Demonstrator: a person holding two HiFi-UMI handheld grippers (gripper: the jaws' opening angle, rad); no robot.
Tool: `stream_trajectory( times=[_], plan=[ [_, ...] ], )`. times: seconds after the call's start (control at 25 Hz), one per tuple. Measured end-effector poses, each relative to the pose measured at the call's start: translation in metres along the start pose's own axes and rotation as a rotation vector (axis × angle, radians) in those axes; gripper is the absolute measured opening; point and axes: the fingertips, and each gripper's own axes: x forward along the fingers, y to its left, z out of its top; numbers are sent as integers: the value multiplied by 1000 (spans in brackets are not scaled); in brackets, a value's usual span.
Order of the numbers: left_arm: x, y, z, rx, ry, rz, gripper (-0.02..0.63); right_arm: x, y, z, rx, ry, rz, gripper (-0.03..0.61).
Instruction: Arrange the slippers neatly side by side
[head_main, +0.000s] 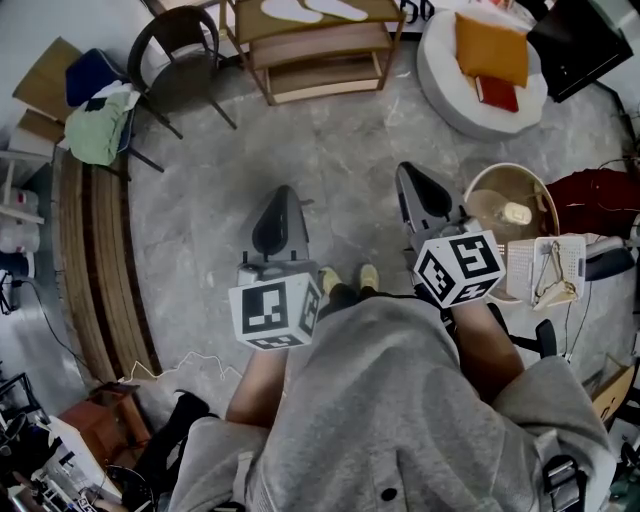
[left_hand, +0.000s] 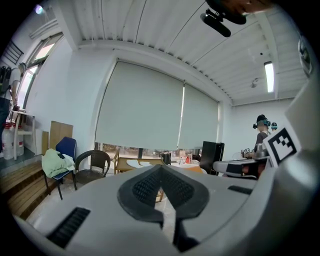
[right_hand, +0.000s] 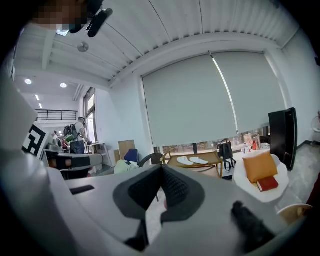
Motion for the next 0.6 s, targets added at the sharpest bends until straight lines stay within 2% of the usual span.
stream_trajectory(
  times=[0.6],
  plan=[
    [7, 32, 3, -17, 2, -22, 14, 26, 20, 7, -9, -3, -9, 25]
  ],
)
